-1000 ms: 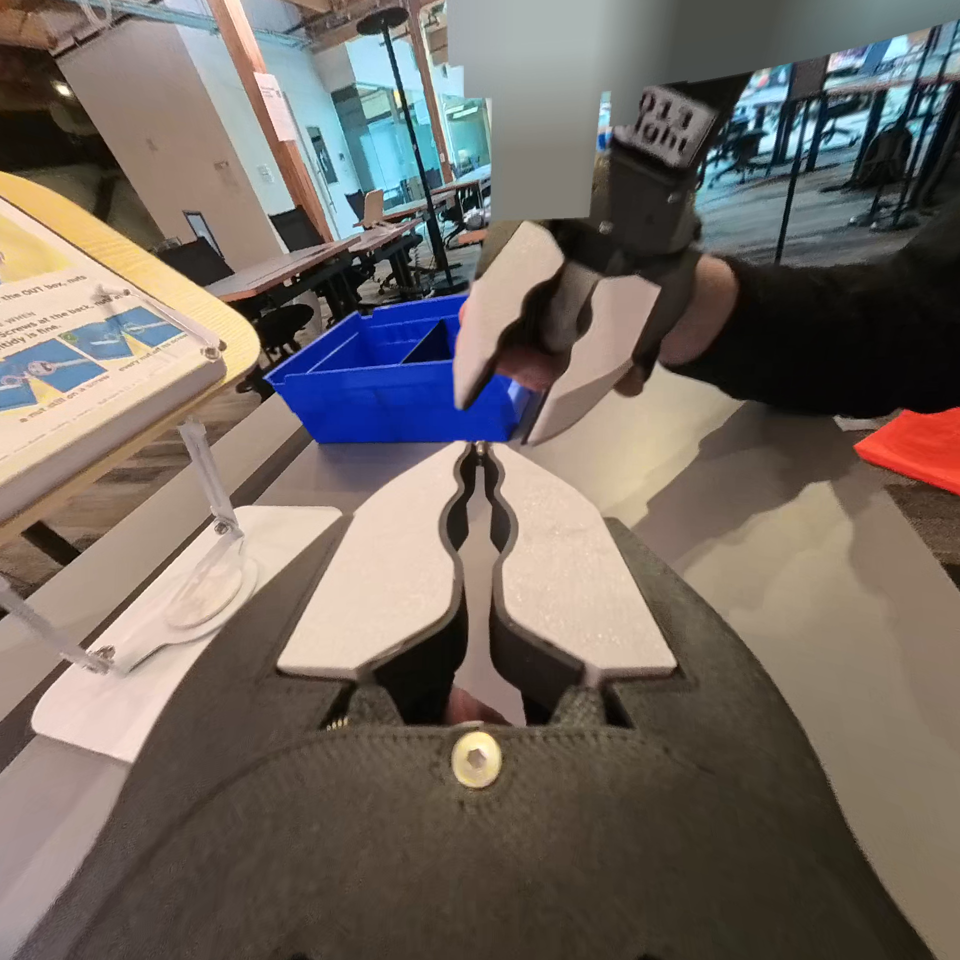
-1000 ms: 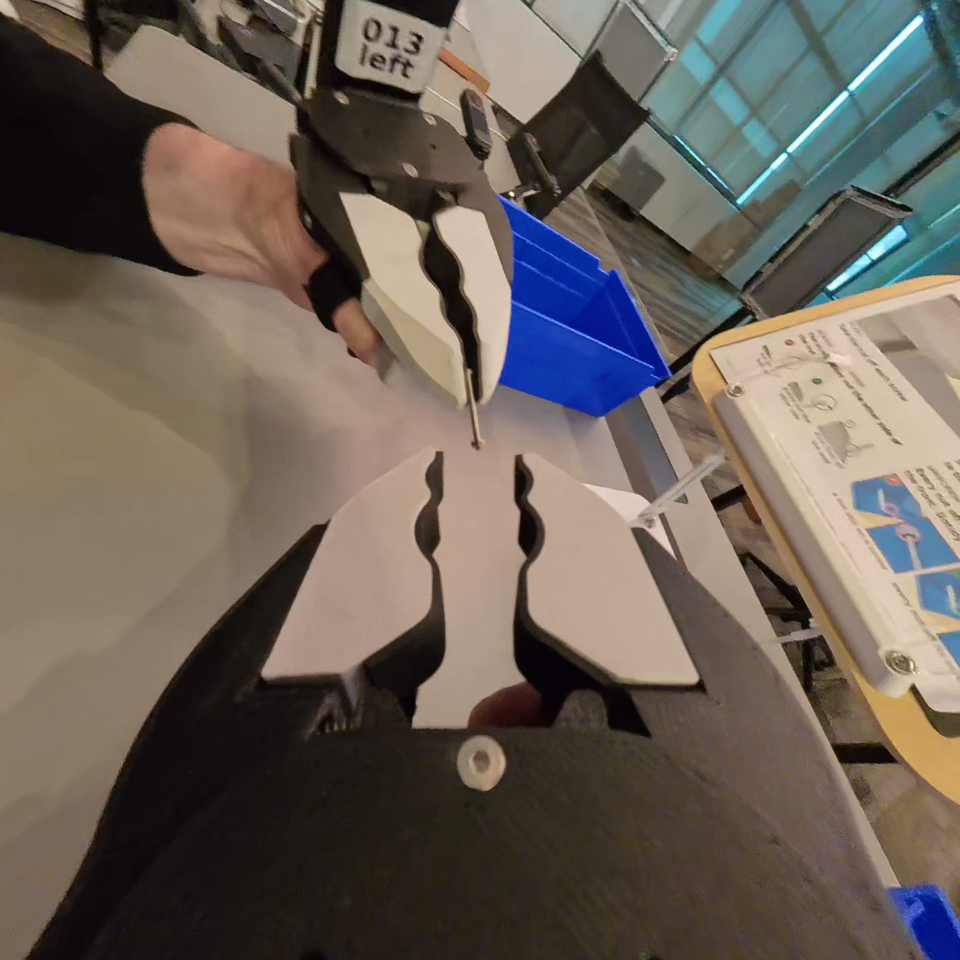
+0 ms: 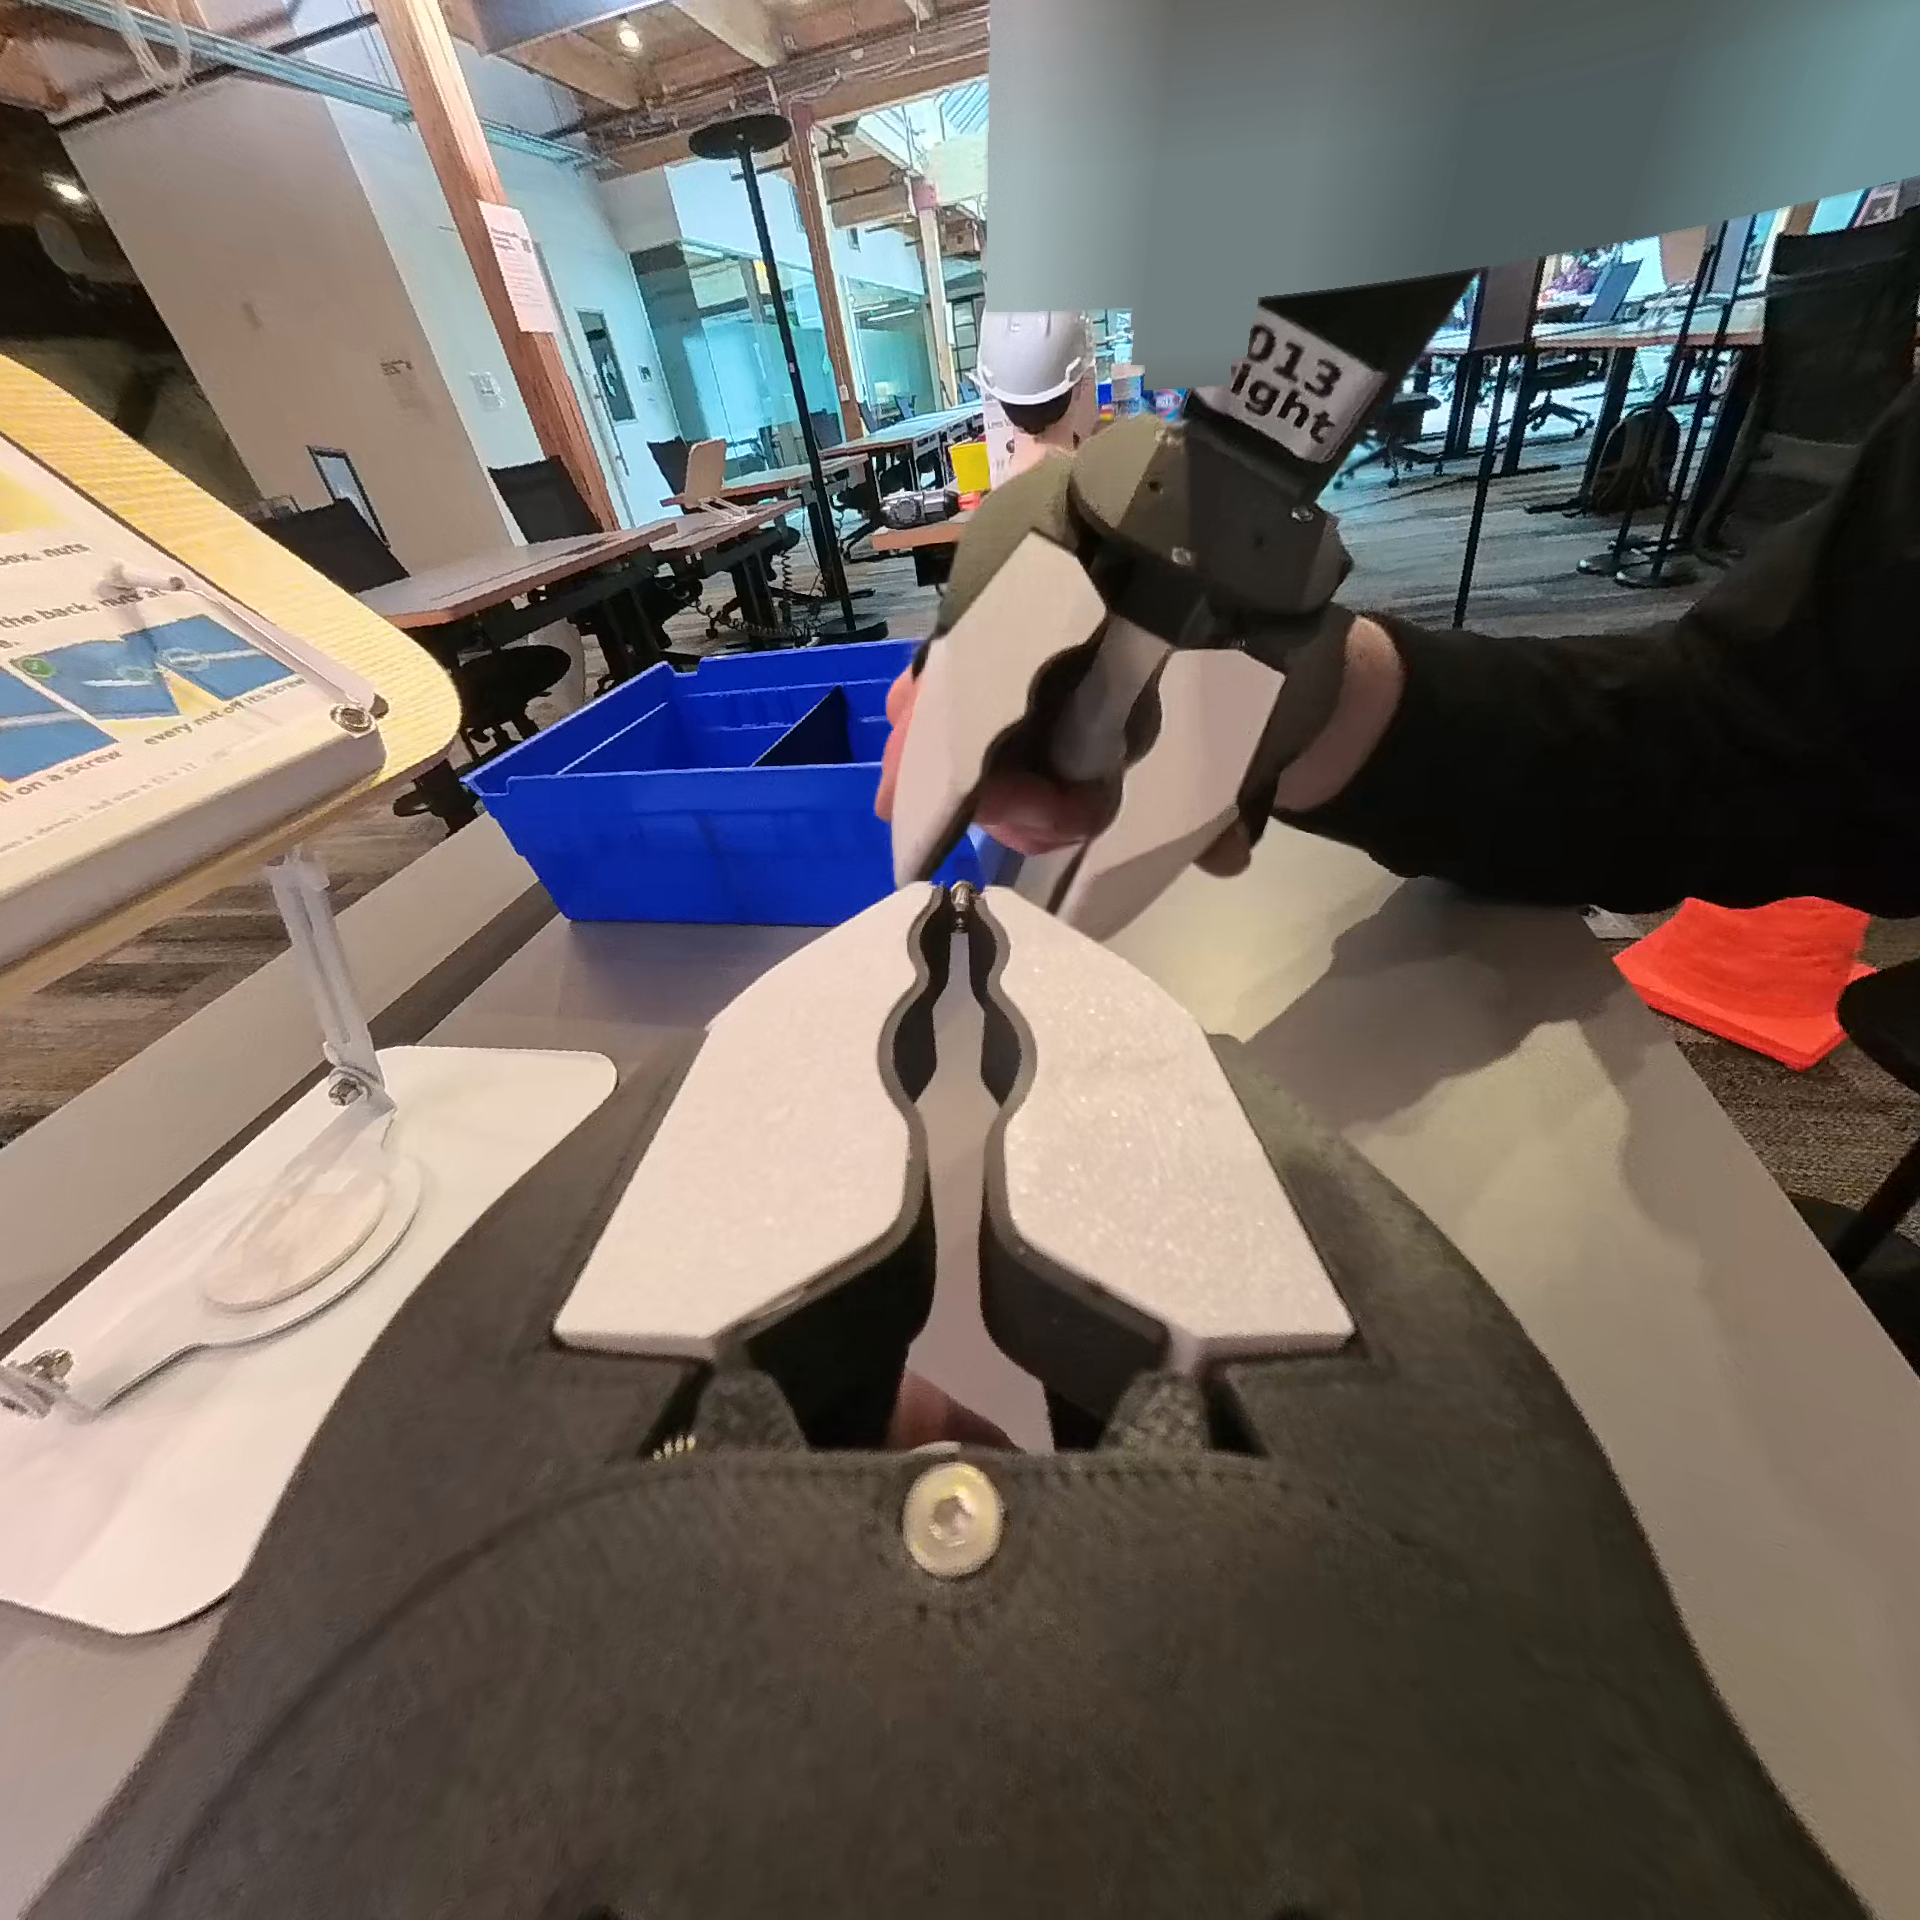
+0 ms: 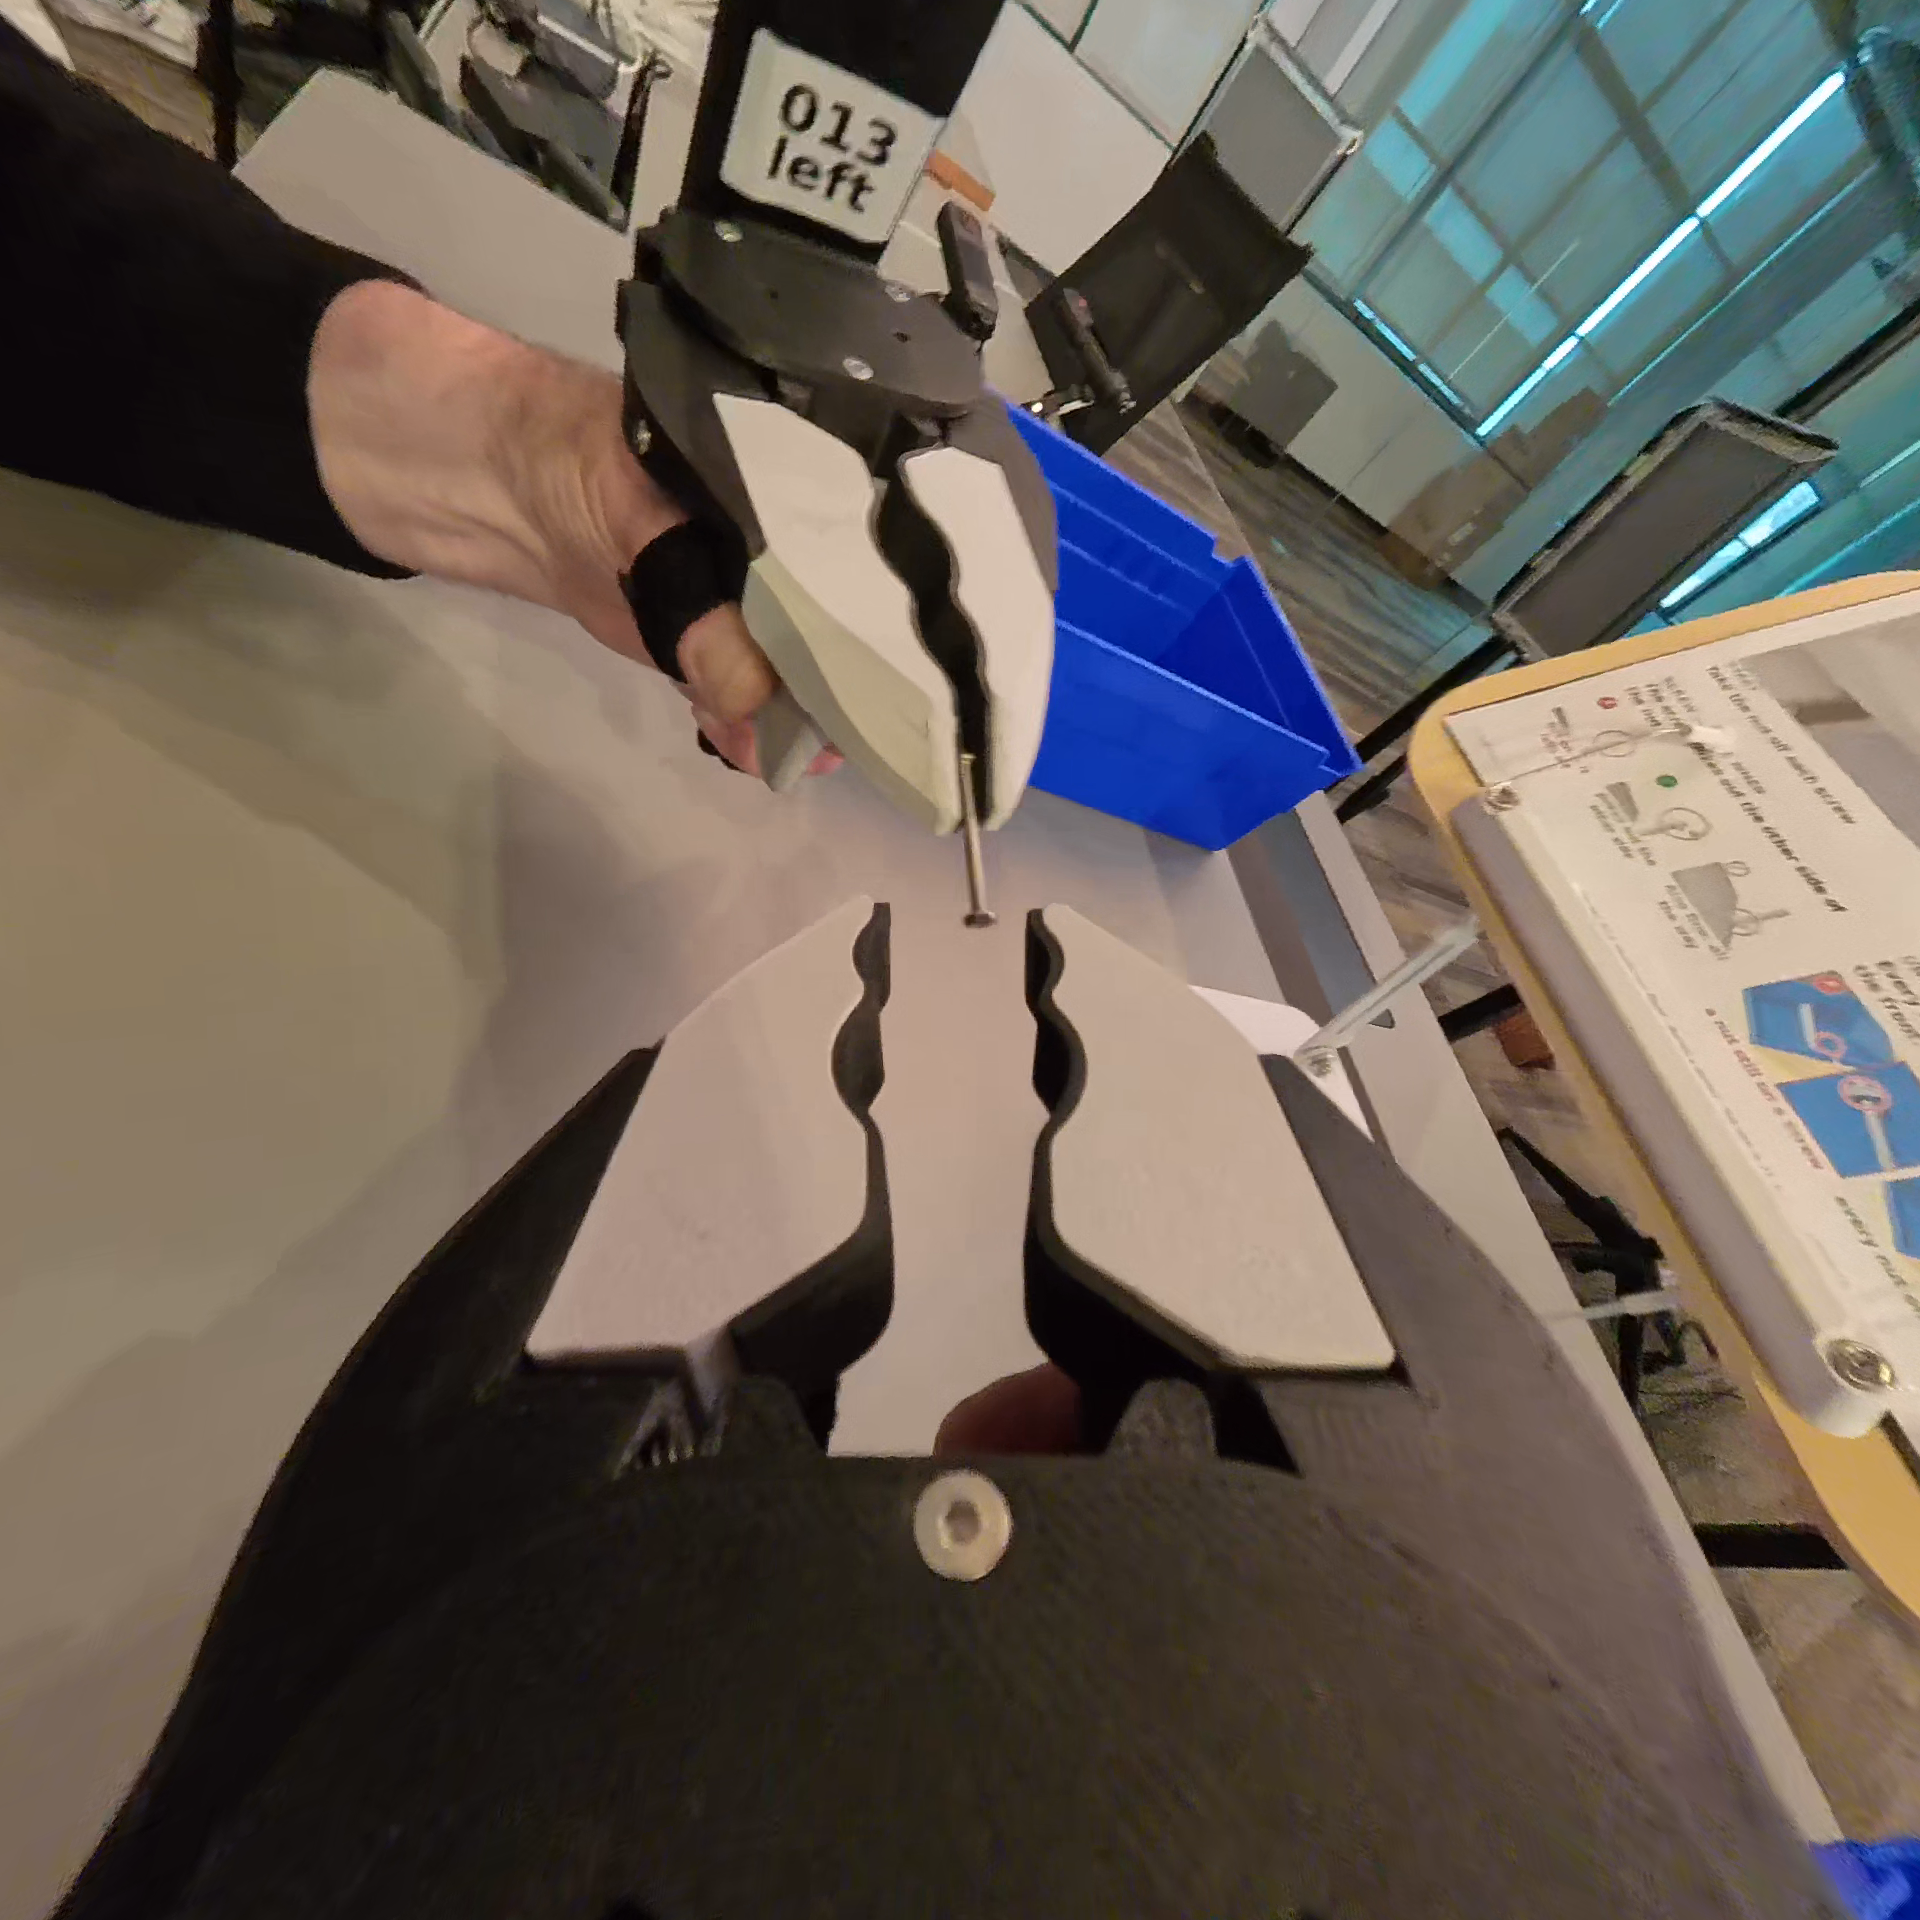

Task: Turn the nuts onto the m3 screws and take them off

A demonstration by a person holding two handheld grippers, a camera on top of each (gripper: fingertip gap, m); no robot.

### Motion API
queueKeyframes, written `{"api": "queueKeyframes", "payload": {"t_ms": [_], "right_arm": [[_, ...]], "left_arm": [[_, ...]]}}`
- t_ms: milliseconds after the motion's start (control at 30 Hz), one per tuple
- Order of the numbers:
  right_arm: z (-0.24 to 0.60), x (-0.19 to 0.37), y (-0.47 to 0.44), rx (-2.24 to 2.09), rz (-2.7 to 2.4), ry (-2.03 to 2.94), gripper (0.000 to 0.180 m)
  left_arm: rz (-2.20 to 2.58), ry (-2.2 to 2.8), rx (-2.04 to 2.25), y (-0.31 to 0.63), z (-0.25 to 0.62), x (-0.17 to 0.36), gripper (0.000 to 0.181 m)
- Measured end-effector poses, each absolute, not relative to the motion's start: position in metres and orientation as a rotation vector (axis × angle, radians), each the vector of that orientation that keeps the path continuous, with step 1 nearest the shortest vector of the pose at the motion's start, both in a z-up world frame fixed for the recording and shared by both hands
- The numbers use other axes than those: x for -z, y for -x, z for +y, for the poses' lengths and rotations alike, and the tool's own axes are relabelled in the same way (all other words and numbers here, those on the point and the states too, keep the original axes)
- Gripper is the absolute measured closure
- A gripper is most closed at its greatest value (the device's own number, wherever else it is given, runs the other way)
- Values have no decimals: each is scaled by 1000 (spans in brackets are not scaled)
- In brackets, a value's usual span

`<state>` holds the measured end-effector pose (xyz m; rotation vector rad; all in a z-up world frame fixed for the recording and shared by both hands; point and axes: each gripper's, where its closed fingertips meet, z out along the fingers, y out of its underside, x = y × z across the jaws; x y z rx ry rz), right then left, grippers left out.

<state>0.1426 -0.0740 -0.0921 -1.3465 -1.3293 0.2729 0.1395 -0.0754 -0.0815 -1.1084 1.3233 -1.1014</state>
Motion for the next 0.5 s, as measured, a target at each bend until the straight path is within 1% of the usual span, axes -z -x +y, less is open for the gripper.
{"api": "queueKeyframes", "payload": {"t_ms": [33, 133, 200, 367, 500], "right_arm": [[-76, 95, -140, -266, -1346, 1344, 155], [-81, 90, -138, -277, -1349, 1319, 156], [-84, 80, -141, -327, -1314, 1294, 164], [-73, 94, -143, -259, -1332, 1345, 158], [-76, 95, -138, -282, -1342, 1342, 161]], "left_arm": [[1327, 1111, 1097, -140, -75, 82, 178], [1317, 1106, 1126, -139, -76, 81, 178], [1308, 1111, 1124, -139, -74, 81, 178], [1318, 1102, 1148, -141, -78, 81, 178], [1329, 1104, 1139, -143, -79, 83, 178]]}}
